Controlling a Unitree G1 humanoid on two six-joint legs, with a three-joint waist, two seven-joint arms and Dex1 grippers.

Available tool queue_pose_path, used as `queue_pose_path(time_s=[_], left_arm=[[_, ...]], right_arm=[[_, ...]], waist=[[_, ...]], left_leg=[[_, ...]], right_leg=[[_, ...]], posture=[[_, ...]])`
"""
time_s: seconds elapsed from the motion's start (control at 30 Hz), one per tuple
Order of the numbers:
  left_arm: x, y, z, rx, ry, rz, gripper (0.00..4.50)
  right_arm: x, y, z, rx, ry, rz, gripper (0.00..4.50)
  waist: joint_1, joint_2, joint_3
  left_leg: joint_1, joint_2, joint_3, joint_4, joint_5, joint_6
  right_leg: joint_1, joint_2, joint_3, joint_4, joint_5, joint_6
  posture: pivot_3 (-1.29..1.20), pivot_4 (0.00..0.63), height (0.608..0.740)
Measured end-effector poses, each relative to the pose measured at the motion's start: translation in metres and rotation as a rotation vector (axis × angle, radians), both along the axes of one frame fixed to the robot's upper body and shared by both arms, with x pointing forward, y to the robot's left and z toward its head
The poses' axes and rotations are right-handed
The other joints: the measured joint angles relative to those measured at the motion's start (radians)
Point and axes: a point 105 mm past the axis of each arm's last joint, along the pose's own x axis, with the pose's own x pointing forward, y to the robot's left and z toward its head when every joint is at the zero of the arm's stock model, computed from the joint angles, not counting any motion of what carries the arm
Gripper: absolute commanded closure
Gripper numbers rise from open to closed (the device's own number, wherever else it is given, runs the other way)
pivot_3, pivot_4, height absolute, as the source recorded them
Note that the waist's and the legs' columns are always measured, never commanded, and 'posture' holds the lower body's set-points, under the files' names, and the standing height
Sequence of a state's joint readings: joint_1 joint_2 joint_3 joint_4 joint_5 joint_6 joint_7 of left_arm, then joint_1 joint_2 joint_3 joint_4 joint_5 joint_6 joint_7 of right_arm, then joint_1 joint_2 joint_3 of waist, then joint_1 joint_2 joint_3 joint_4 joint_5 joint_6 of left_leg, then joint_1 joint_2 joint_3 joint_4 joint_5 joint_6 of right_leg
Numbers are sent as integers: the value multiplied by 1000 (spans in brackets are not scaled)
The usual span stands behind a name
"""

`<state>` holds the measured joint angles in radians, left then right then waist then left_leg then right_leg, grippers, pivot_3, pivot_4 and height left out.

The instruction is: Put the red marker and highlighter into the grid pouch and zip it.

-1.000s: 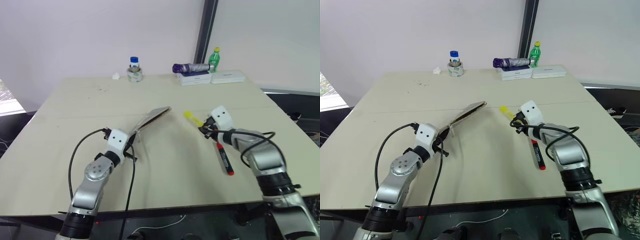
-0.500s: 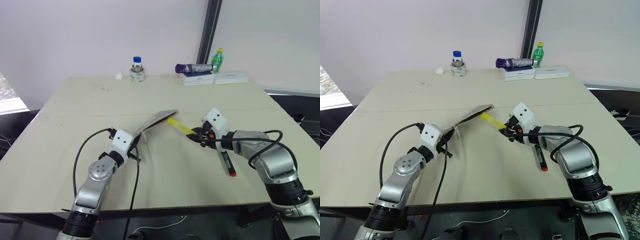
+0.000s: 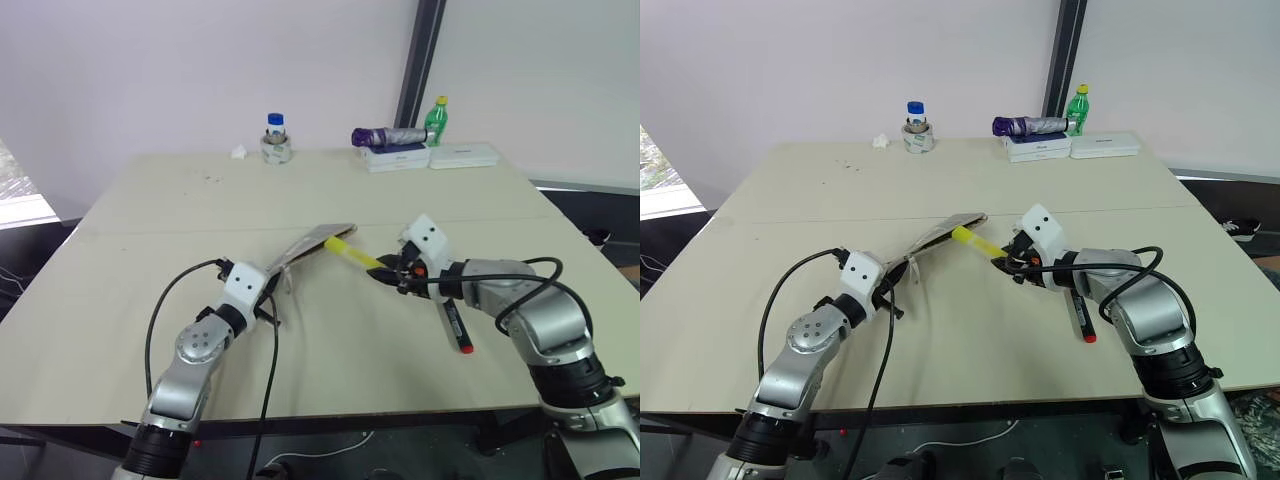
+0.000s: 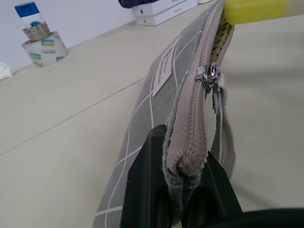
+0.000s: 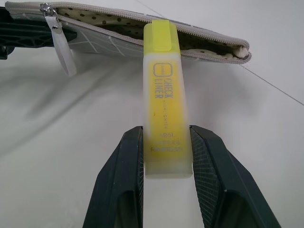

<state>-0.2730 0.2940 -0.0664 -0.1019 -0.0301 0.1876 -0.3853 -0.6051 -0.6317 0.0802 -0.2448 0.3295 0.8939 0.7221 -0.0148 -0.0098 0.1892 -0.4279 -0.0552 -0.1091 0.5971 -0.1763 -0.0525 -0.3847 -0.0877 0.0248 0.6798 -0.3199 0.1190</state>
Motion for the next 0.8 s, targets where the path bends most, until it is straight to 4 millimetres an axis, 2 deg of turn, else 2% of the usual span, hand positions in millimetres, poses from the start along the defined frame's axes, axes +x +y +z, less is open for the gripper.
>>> queue_pose_path(time_s=[0.2,0.4,0.57,0.73,0.8], left_arm=[[-3,-1,-1,31,-5,-36,4500],[-16,-9,-9,159,-6,-164,4500],[-29,-15,-15,280,-17,-291,4500],[-38,-23,-16,314,-35,-362,4500],[-40,-25,-14,317,-43,-375,4500]], right_arm=[[-2,-1,-6,-60,17,14,3670],[-7,-3,-13,-176,19,78,3670],[-15,9,-19,-240,22,196,3670],[-19,26,-16,-262,-10,283,3670],[-17,28,-11,-268,-36,291,2623]], waist=[[1,0,0],[0,0,0],[-1,0,0],[1,0,0],[1,0,0]], left_leg=[[0,0,0,0,0,0],[0,0,0,-1,0,0],[0,1,0,-1,0,0],[0,1,0,-1,0,0],[0,1,-1,-1,0,0]], right_leg=[[0,0,0,0,0,0],[0,0,0,-2,0,0],[0,0,0,-2,0,0],[0,-1,0,-3,0,0],[1,-1,0,-4,0,0]], posture=[[0,150,740],[0,150,740],[0,150,740],[0,150,740],[0,150,740]])
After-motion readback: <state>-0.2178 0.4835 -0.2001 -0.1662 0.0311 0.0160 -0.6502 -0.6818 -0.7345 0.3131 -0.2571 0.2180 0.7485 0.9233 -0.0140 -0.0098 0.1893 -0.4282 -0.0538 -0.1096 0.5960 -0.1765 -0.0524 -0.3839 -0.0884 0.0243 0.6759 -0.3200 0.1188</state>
